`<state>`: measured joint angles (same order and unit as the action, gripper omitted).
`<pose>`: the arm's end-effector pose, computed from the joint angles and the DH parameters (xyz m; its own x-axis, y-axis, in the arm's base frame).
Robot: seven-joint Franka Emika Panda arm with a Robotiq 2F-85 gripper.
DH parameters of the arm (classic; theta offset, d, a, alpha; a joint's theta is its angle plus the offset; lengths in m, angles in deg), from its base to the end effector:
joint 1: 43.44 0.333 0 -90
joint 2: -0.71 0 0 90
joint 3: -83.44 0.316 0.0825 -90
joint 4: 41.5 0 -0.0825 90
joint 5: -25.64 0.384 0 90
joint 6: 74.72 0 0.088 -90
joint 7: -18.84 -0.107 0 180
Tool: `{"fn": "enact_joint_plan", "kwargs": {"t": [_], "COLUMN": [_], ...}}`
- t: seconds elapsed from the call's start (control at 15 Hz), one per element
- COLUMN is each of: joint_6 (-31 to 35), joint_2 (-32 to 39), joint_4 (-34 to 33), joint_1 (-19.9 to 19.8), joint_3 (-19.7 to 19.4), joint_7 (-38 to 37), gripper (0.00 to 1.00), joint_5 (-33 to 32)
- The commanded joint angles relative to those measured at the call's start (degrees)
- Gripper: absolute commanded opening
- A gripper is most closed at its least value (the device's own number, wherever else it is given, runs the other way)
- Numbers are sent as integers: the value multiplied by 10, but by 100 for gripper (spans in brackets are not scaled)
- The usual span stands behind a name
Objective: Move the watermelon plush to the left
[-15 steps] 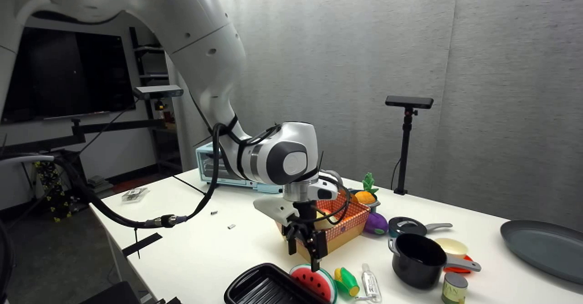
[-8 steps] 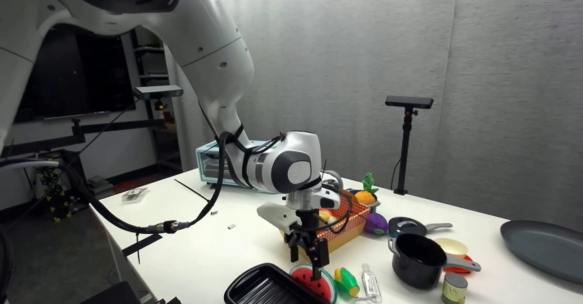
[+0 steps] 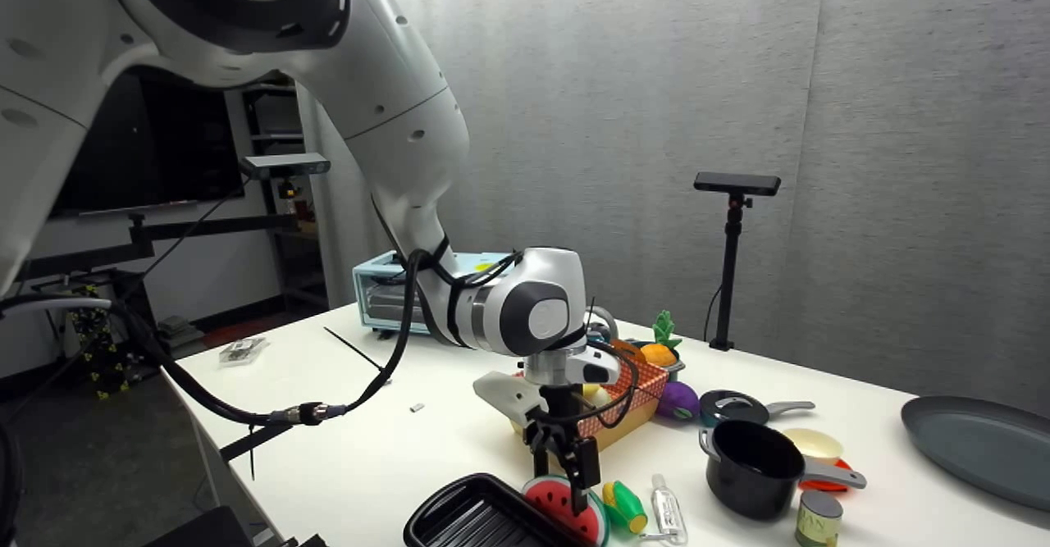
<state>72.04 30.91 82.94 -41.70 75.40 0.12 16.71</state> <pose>0.5392 -0.0608 0.1375 0.9526 -0.2891 -0.0945 -0.2698 -0.9467 0.1761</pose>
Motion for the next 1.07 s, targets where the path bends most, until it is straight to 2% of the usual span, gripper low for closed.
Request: {"fn": "enact_joint_plan", "kwargs": {"t": [0.0, 0.07, 0.27, 0.53, 0.6, 0.73, 0.8, 0.87, 1.0], "joint_6": [-9, -11, -11, -9, -14, -16, -18, -22, -38], "joint_2": [19, 21, 21, 0, -10, -41, -51, -63, -79], "joint_4": [-24, -26, -28, -19, -15, 0, 2, 4, 0], "joint_1": [20, 20, 21, 20, 11, -30, -41, -49, -69], "joint_3": [-11, -11, -11, -7, 4, 59, 78, 97, 134], "joint_7": [-13, -13, -16, -12, 6, 94, 129, 162, 231], "gripper": [75, 74, 49, 23, 15, 3, 2, 5, 2], "joint_5": [-1, 1, 7, 10, 20, 72, 97, 121, 171]}}
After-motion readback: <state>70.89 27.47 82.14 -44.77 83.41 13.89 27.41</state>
